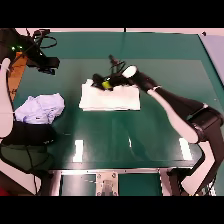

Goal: Fold the shirts.

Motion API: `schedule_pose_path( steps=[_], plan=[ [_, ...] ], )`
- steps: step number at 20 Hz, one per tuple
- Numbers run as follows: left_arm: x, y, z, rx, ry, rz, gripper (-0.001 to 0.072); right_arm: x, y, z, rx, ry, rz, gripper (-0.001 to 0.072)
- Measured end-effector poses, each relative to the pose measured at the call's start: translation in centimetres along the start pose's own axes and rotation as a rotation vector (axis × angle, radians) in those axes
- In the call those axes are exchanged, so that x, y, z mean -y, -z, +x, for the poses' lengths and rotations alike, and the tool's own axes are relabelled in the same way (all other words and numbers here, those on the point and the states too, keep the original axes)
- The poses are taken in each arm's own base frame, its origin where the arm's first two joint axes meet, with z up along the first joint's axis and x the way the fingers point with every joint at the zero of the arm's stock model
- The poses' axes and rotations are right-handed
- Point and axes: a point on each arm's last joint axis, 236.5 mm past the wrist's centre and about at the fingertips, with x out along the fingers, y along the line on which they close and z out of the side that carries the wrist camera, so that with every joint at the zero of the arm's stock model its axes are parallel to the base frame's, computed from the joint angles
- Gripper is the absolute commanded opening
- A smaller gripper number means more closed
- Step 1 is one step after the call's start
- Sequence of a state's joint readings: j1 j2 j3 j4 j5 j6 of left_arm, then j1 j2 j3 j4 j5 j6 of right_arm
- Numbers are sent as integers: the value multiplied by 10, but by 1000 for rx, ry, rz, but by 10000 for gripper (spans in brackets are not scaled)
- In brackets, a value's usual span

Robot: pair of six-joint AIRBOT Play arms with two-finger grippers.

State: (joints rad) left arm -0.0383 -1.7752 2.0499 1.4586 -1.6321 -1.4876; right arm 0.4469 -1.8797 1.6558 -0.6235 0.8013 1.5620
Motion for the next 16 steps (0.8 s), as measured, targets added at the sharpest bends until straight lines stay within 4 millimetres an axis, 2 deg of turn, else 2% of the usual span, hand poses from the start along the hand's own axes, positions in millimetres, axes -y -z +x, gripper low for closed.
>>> schedule_pose_path(
  steps=[3,5,6,7,8,9,11,13,14,16],
  plan=[
    [-2,1,0,-2,-4,-1,27,33,-40,-65,30,43,17,15],
    [-2,1,0,-2,-4,0,27,71,-58,-116,59,117,37,35],
    [-2,1,0,-2,-4,0,27,94,-60,-140,65,159,62,242],
    [-3,1,0,-2,-5,-1,27,118,-58,-158,61,197,88,480],
    [-3,0,0,0,-5,-1,27,140,-51,-172,48,229,118,543],
    [-3,0,0,2,-5,-4,27,163,-43,-183,33,257,149,542],
    [-3,-1,0,5,-6,-5,27,200,-25,-192,6,296,198,543],
    [-3,-2,0,10,-6,-8,27,221,-5,-183,-37,298,236,543],
    [-3,-3,0,12,-7,-8,27,226,3,-174,-58,285,248,543],
    [-3,-3,0,14,-7,-9,27,221,12,-151,-80,225,263,542]
  ],
)
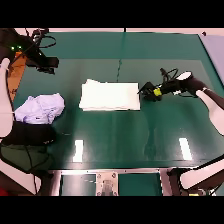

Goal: Fold the shirts.

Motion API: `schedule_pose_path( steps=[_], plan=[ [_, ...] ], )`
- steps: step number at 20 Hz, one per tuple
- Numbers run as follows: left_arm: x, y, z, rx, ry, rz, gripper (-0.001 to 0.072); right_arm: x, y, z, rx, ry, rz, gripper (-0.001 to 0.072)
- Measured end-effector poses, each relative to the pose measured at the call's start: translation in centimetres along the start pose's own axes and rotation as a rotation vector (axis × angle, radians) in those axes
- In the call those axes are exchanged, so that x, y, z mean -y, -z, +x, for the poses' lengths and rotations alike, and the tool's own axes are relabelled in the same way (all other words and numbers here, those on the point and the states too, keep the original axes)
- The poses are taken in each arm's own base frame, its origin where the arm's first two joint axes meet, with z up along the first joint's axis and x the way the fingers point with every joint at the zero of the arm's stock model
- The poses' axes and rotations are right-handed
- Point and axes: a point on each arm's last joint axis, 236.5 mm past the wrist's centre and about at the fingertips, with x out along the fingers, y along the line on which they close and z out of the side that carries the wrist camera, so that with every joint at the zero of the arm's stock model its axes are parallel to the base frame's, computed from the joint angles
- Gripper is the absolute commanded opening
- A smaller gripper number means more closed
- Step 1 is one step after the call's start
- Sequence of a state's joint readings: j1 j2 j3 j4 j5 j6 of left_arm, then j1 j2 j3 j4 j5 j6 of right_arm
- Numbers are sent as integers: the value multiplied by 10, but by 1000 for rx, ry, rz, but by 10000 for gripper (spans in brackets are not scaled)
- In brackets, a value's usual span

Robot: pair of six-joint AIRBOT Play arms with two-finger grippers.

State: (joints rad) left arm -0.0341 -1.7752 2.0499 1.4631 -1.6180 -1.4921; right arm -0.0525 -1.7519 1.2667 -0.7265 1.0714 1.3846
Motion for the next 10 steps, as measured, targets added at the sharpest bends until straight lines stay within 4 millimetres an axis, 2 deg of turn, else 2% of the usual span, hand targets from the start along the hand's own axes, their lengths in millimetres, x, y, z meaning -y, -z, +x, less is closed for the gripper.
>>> schedule_pose_path(
  steps=[2,3,4,5,8,10],
  plan=[
    [0,-1,0,2,0,-2,27,-17,7,20,-20,-62,5,527],
    [0,-1,0,2,0,-3,27,-24,8,29,-19,-83,4,371],
    [0,-1,0,3,0,-3,27,-29,8,37,-13,-90,-4,139],
    [0,-1,0,3,1,-3,27,-32,6,42,-5,-94,-9,30],
    [0,-1,0,3,1,-3,27,-58,-9,40,36,-151,-22,14],
    [0,-1,0,3,1,-3,27,-64,-26,24,81,-174,-10,13]
  ],
)
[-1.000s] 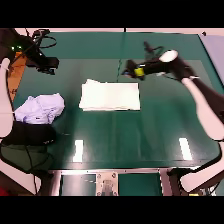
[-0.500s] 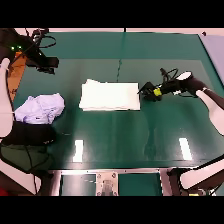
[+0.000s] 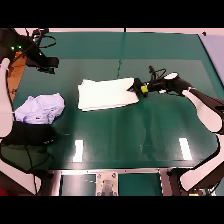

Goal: Fold the shirts.

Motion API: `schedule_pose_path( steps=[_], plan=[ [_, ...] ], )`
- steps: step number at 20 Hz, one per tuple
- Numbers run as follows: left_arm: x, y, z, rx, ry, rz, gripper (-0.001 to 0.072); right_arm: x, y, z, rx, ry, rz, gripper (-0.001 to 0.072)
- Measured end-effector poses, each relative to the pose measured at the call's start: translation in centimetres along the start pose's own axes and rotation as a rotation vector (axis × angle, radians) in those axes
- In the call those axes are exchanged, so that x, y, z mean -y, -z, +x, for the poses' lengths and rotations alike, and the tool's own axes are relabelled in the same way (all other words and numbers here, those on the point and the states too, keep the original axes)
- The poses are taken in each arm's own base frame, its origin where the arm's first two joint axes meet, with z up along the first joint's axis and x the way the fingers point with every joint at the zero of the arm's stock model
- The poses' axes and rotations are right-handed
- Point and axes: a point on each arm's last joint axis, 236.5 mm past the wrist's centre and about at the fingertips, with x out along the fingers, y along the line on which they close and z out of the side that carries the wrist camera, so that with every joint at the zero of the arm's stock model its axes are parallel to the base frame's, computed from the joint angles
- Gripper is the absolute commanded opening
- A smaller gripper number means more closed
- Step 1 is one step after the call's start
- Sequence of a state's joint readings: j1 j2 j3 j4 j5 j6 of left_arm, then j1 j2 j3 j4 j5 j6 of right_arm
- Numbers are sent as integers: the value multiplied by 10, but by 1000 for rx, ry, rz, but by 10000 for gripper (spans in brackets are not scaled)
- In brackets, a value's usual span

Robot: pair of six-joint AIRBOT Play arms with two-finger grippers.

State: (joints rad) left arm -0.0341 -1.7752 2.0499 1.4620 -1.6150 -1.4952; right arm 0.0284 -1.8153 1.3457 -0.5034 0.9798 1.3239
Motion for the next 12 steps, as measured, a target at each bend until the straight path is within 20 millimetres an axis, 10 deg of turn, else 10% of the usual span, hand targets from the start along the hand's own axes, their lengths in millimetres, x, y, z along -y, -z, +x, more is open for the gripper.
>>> schedule_pose_path(
  steps=[3,7,12],
  plan=[
    [0,0,0,-1,0,0,27,6,-38,-52,114,5,35,13],
    [0,0,0,0,0,1,27,56,-77,-174,336,49,163,13],
    [0,-2,0,7,-1,3,27,172,-40,-343,668,142,455,13]
  ],
)
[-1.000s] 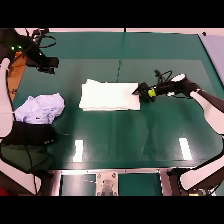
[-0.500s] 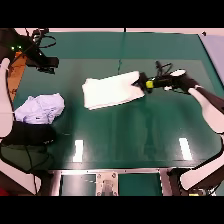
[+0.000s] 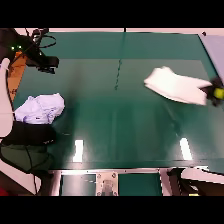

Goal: Fold the shirts.

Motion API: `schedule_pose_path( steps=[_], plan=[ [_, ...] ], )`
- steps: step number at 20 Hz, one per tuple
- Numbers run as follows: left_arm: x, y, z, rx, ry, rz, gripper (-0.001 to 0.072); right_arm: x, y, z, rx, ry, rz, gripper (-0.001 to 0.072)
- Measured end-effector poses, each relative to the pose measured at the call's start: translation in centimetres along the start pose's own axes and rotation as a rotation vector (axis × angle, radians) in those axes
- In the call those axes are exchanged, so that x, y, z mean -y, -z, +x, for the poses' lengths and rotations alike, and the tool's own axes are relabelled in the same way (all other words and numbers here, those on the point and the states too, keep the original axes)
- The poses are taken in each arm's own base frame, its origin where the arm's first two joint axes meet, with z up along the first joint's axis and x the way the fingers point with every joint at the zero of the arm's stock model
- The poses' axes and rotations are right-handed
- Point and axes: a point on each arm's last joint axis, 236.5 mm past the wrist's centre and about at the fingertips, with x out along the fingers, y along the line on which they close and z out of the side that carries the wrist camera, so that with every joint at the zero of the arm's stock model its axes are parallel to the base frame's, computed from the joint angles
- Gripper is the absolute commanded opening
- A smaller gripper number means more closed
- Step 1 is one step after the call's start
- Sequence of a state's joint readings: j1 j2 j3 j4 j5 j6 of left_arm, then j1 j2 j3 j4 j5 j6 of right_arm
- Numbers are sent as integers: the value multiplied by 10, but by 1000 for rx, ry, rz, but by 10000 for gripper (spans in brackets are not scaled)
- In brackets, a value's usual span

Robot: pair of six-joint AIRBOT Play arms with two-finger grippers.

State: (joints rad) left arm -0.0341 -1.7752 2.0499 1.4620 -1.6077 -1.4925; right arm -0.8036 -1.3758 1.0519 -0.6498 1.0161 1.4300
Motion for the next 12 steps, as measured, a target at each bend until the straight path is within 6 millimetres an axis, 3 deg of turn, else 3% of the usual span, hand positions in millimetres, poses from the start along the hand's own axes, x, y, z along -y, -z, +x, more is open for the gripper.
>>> schedule_pose_path(
  steps=[3,6,9,12],
  plan=[
    [0,-2,0,9,0,0,27,85,-24,-70,171,77,174,14],
    [0,-5,0,20,0,0,27,161,-19,-123,307,135,348,13],
    [0,-7,0,28,1,0,27,217,1,-155,410,173,508,13],
    [0,-8,0,34,2,0,27,246,23,-161,440,197,595,16]
  ],
)
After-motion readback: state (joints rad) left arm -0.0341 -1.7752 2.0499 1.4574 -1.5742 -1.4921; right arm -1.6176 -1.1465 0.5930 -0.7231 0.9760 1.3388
